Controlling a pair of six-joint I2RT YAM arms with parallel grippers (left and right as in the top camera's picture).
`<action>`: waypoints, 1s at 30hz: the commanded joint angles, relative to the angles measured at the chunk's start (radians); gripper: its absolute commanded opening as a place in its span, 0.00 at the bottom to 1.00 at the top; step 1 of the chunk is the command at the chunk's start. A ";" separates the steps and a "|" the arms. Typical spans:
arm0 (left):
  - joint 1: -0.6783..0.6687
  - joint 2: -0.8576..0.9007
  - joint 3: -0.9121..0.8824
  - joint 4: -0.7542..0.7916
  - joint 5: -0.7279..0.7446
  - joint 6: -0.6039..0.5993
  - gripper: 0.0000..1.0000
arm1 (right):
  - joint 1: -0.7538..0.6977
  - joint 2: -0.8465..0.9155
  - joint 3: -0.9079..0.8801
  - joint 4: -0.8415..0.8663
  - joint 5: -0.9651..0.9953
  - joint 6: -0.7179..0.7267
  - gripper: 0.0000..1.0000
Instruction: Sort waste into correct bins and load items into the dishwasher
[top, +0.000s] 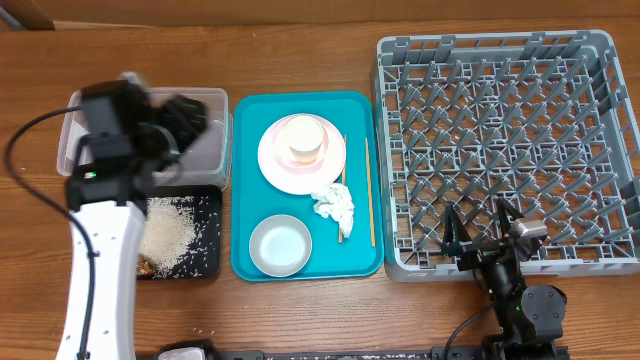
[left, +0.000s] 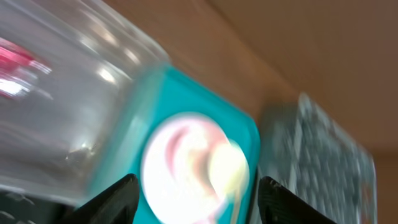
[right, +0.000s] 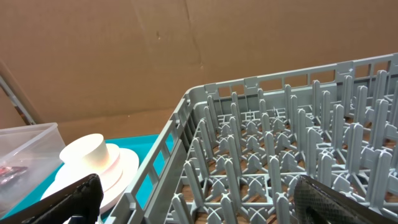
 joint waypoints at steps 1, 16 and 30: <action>-0.166 -0.008 0.021 -0.073 -0.013 0.074 0.64 | 0.005 -0.012 -0.010 0.005 0.010 -0.003 1.00; -0.782 0.219 0.021 0.014 -0.616 0.116 0.65 | 0.005 -0.012 -0.010 0.005 0.010 -0.003 1.00; -0.831 0.453 0.021 0.065 -0.657 0.164 0.65 | 0.005 -0.012 -0.010 0.004 0.010 -0.003 1.00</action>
